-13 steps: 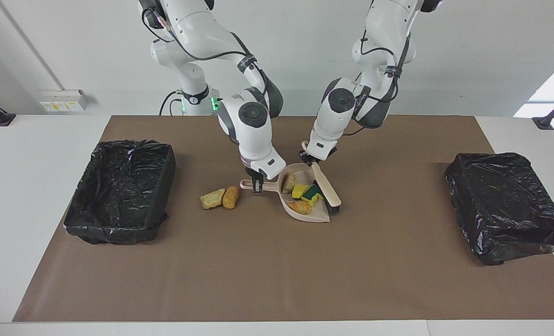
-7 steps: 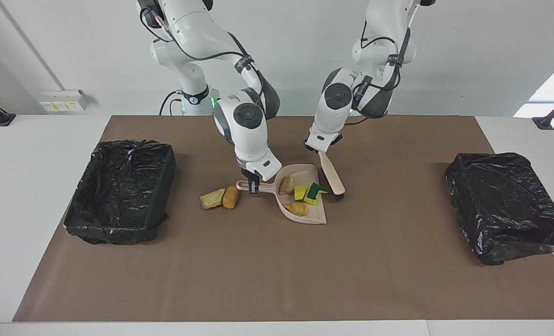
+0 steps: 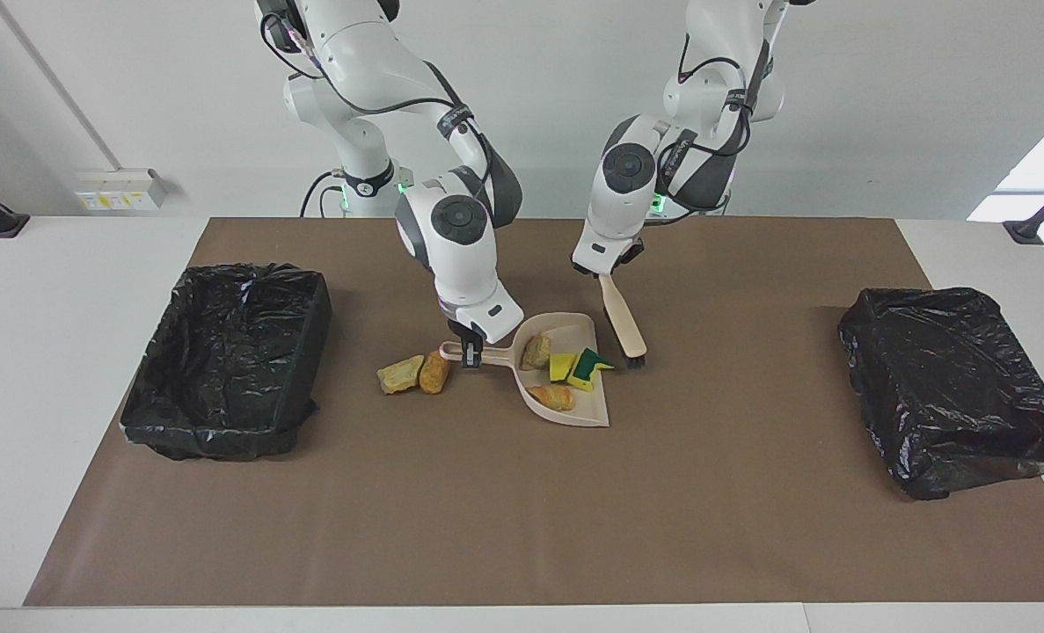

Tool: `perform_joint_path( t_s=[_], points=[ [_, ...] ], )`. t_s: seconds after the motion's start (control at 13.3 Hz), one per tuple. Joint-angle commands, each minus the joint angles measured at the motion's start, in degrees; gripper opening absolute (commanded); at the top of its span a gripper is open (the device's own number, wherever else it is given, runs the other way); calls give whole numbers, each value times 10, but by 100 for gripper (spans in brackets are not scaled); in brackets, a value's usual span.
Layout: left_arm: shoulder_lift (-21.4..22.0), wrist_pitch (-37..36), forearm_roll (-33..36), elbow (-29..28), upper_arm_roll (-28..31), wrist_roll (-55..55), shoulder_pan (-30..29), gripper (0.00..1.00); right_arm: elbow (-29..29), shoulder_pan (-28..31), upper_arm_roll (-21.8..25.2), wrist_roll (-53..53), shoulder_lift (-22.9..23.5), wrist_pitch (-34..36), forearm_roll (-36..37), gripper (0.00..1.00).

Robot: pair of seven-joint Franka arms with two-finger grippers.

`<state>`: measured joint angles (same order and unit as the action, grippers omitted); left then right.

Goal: Sweep and dump trash in bin

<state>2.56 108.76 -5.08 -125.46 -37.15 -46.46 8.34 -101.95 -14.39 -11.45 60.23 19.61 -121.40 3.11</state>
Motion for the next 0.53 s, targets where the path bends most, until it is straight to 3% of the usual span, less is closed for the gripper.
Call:
perform_joint_path(
  t_s=[0.0, 0.15, 0.45],
  points=[
    [92, 64, -47, -102, -12, 8, 23, 0, -14, 22, -5, 42, -19, -2, -24, 0],
    [124, 90, -72, -137, -13, 11, 40, 0, -9, 35, -5, 70, -23, 7, -24, 0],
    [145, 88, -134, -167, -13, 25, 76, 0, 17, 64, -6, 105, -29, 49, -36, 0]
  ],
)
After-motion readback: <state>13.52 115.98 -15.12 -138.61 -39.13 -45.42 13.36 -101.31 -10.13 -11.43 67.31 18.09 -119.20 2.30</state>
